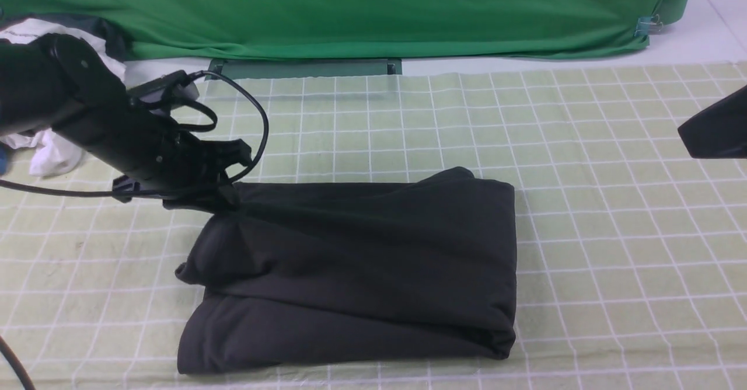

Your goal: Fold a long-sleeved shirt over a green coffee tablecloth.

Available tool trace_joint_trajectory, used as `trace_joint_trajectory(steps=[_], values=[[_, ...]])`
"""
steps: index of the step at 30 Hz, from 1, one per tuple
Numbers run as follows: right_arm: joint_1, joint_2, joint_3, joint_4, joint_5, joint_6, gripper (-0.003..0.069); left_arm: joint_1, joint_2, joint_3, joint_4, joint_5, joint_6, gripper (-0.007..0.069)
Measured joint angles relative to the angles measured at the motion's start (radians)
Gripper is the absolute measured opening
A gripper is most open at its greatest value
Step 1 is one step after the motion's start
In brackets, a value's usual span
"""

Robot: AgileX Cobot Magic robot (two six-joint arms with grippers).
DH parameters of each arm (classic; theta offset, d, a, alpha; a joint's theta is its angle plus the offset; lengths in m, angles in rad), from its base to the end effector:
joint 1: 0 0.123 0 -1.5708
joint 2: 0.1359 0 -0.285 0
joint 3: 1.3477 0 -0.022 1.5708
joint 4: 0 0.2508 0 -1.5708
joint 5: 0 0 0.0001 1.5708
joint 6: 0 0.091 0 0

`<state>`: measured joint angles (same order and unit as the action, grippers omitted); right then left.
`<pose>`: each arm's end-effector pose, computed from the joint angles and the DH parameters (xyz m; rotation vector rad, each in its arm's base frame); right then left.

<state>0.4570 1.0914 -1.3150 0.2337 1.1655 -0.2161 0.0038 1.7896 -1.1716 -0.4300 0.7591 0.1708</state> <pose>0.1665 0.1034 0.4224 -0.7892 2.2995 0.4114 0.3545 -0.0248 0.1997 -0.1480 2.8000 -0.4437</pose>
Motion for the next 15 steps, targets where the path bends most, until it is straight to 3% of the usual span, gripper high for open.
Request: trace_joint_trajectory(steps=[5, 8, 15], values=[[0.0, -0.068, 0.0, -0.046, 0.028, 0.0, -0.0001, 0.002, 0.0, -0.103, 0.117, 0.103, -0.047, 0.0318], [0.0, -0.177, 0.0, -0.139, 0.044, 0.024, 0.0002, 0.005, 0.0, -0.218, 0.184, 0.213, -0.07, 0.0437], [0.0, -0.457, 0.026, -0.234, 0.045, 0.085, 0.0005, 0.005, 0.0, -0.355, 0.118, 0.317, -0.075, 0.0495]])
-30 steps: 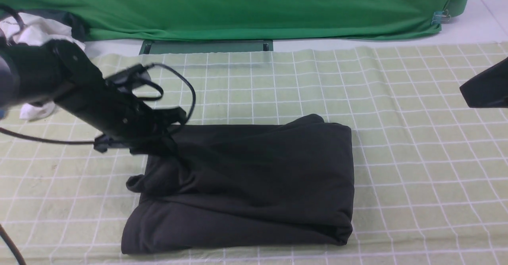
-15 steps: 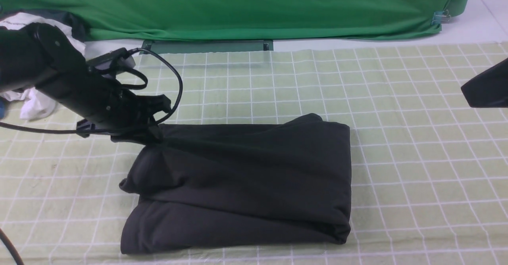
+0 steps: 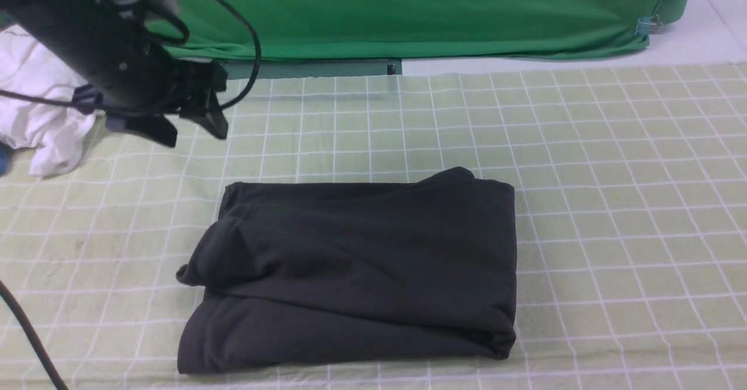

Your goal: Fold a long-sleeved shirt over a green coffee tablecloth.

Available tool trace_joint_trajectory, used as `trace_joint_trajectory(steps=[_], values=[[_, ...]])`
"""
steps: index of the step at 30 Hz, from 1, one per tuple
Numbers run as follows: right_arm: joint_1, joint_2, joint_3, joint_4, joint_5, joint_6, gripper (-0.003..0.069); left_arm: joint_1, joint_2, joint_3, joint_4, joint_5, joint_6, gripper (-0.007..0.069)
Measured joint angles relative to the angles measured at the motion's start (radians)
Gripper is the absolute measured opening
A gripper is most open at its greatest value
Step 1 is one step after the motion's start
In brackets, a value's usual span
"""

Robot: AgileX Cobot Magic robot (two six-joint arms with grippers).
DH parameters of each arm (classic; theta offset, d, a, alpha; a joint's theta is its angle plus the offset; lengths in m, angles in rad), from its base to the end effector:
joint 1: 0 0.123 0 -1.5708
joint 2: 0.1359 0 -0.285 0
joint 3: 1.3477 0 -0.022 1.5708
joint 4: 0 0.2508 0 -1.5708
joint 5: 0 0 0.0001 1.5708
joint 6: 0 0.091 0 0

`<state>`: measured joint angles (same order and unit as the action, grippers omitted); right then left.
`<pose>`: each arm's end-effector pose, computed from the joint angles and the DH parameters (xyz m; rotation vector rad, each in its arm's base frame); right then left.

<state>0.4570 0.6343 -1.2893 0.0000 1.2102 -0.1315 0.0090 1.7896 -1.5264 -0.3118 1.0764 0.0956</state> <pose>0.0418 0.0205 0.4660 -0.5931 1.9570 0.2038 0.3790 -0.0212 0.2854 -0.0251 2.7841 -0.3941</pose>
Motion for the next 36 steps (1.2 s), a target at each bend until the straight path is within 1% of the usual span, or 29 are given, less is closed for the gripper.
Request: trace_joint_trajectory(steps=[3, 4, 5, 6, 7, 8, 9, 11, 12, 13, 16, 18, 20, 23, 36], values=[[0.0, -0.138, 0.081, -0.008, -0.008, 0.015, 0.0006, 0.0, 0.0, -0.01, -0.035, 0.003, 0.005, 0.0461], [0.0, -0.157, 0.098, -0.008, -0.014, 0.02, 0.0006, 0.0, 0.0, -0.01, -0.037, 0.003, 0.006, 0.0461], [0.0, -0.237, 0.18, -0.008, -0.049, 0.036, 0.0007, 0.0, 0.0, -0.01, -0.044, 0.003, 0.019, 0.0422], [0.0, -0.267, 0.216, -0.008, -0.07, 0.047, 0.0006, 0.0, 0.0, -0.01, -0.045, 0.003, 0.024, 0.0406], [0.0, -0.334, 0.308, -0.007, -0.135, 0.055, 0.0006, 0.0, 0.0, -0.01, -0.045, 0.003, 0.031, 0.0371], [0.0, -0.334, 0.308, -0.007, -0.135, 0.056, 0.0006, 0.0, 0.0, -0.01, -0.045, 0.003, 0.034, 0.0358], [0.0, -0.402, 0.425, 0.0, -0.234, 0.063, 0.0008, 0.0, 0.0, -0.01, -0.045, 0.003, 0.039, 0.0309], [0.0, -0.463, 0.571, 0.0, -0.382, 0.07, 0.0008, 0.0, 0.0, -0.01, -0.046, 0.003, 0.04, 0.0232], [0.0, -0.471, 0.598, 0.0, -0.413, 0.07, 0.0008, 0.0, 0.0, -0.01, -0.046, 0.003, 0.04, 0.0216], [0.0, -0.488, 0.688, 0.0, -0.523, 0.071, 0.0008, 0.0, 0.0, -0.01, -0.047, 0.003, 0.041, 0.0161], [0.0, -0.492, 0.828, 0.0, -0.714, 0.072, 0.0009, 0.0, 0.0, -0.01, -0.056, 0.004, 0.041, 0.0061], [0.0, -0.49, 0.894, 0.0, -0.809, 0.072, 0.0011, 0.0, 0.0, -0.01, -0.063, 0.004, 0.041, 0.0023], [0.0, -0.487, 0.933, 0.0, -0.879, 0.072, 0.0015, 0.0, 0.0, -0.01, -0.066, 0.005, 0.041, 0.0011], [0.0, -0.487, 0.967, 0.0, -0.919, 0.073, 0.0025, 0.0, 0.0, -0.01, -0.068, 0.014, 0.041, 0.0011], [0.0, -0.486, 0.992, 0.0, -0.929, 0.075, 0.0048, 0.0, 0.0, -0.01, -0.068, 0.01, 0.042, 0.0013]])
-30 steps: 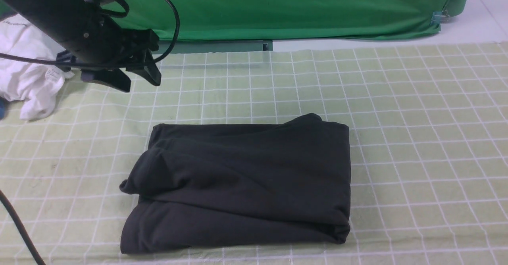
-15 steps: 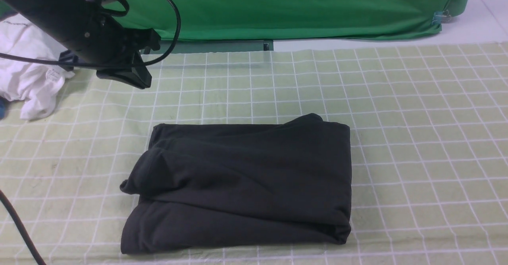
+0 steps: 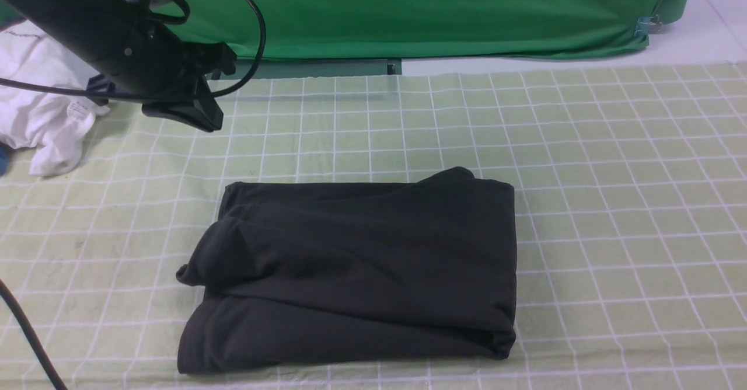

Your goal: Fold a long-sleeved shirt over a green coffee tablecloth.

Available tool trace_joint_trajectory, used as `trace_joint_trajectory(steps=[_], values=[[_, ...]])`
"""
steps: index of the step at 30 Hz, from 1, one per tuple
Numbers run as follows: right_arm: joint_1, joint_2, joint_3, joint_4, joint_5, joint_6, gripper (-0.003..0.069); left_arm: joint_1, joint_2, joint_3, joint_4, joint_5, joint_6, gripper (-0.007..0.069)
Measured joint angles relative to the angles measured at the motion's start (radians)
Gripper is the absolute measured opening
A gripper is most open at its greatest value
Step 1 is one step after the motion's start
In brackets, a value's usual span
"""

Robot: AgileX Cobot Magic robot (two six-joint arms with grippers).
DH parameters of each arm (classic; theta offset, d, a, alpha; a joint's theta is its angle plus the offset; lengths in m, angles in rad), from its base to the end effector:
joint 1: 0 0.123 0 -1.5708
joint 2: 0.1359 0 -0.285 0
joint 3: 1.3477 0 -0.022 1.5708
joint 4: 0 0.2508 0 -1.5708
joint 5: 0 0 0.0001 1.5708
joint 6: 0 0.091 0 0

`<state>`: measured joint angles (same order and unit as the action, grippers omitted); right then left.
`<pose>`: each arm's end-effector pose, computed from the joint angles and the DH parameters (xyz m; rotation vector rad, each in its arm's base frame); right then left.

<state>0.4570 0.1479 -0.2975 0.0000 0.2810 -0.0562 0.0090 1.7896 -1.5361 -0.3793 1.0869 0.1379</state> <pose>0.0502 0.0247 0.2789 -0.4121 1.5706 0.3092 0.3795 -0.0264 0.2896 0.0067 2.7636 -0.4744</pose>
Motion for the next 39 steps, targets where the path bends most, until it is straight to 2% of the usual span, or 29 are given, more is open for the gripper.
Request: trace_joint_trajectory(steps=[6, 10, 23, 33, 39], values=[[-0.002, -0.009, 0.024, 0.0, -0.019, 0.0, 0.0062, 0.0, 0.0, 0.0, -0.006, 0.007, 0.001, 0.0013], [-0.052, -0.075, 0.09, 0.0, -0.031, 0.002, 0.0074, 0.0, 0.0, -0.001, -0.011, 0.007, 0.001, 0.0013], [-0.355, -0.148, 0.299, 0.0, -0.026, 0.008, 0.0102, 0.0, 0.0, -0.001, -0.014, 0.021, 0.012, 0.0013], [-0.37, -0.148, 0.303, -0.049, -0.037, 0.019, 0.0124, 0.0, -0.013, -0.002, -0.014, 0.118, 0.055, 0.0013], [-0.37, -0.148, 0.303, -0.049, -0.038, 0.022, 0.0141, 0.0, -0.17, -0.002, -0.014, 0.125, 0.083, 0.0013]])
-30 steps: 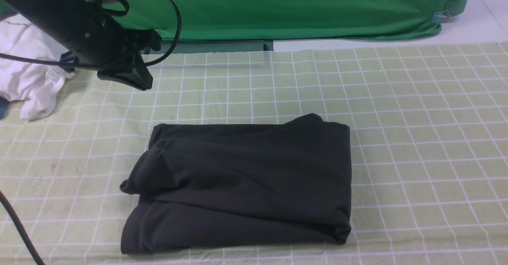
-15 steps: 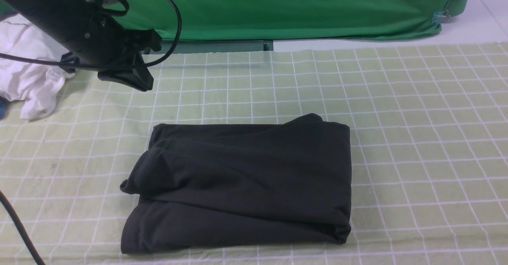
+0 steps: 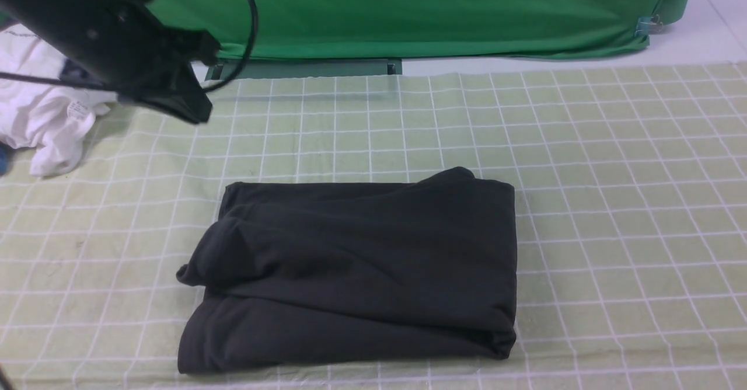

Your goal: Fold a long-sleeved shirt over a green coffee tablecloth.

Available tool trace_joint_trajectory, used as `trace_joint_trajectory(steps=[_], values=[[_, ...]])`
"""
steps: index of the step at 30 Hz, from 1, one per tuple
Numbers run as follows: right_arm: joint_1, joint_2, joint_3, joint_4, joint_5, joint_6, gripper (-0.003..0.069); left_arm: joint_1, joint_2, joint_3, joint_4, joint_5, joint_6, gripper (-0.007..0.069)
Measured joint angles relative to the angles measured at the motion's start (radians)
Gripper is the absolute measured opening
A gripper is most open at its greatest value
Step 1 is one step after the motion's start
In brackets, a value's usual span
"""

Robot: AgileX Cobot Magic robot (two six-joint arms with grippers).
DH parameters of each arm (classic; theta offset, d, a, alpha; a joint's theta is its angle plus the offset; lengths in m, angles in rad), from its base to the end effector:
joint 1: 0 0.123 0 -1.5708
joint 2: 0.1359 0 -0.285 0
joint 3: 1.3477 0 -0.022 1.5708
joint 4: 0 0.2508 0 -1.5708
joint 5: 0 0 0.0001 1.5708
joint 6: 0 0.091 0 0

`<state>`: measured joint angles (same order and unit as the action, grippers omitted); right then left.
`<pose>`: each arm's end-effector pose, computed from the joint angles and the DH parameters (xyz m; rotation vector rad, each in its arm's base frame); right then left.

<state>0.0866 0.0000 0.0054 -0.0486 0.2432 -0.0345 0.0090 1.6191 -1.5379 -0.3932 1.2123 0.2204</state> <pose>0.0555 0.0037 0.1893 -0.1370 1.7265 -0.0065 0.3355 -0.0296 0.3481 0.1894 2.6932 -0.4775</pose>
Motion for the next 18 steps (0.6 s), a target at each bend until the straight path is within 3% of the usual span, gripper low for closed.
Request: trace_joint_trajectory(steps=[10, 14, 18], values=[[0.0, 0.0, 0.0, 0.0, 0.0, 0.0, 0.0169, 0.0, -0.397, 0.092, -0.005, -0.001, 0.049, 0.0013], [0.0, 0.0, 0.0, 0.0, 0.0, 0.001, 0.0178, 0.0, -0.609, 0.309, -0.021, -0.084, 0.051, 0.0013], [0.0, 0.0, 0.0, 0.0, 0.0, 0.001, 0.0187, 0.0, -0.852, 0.595, -0.08, -0.27, 0.052, 0.0013]])
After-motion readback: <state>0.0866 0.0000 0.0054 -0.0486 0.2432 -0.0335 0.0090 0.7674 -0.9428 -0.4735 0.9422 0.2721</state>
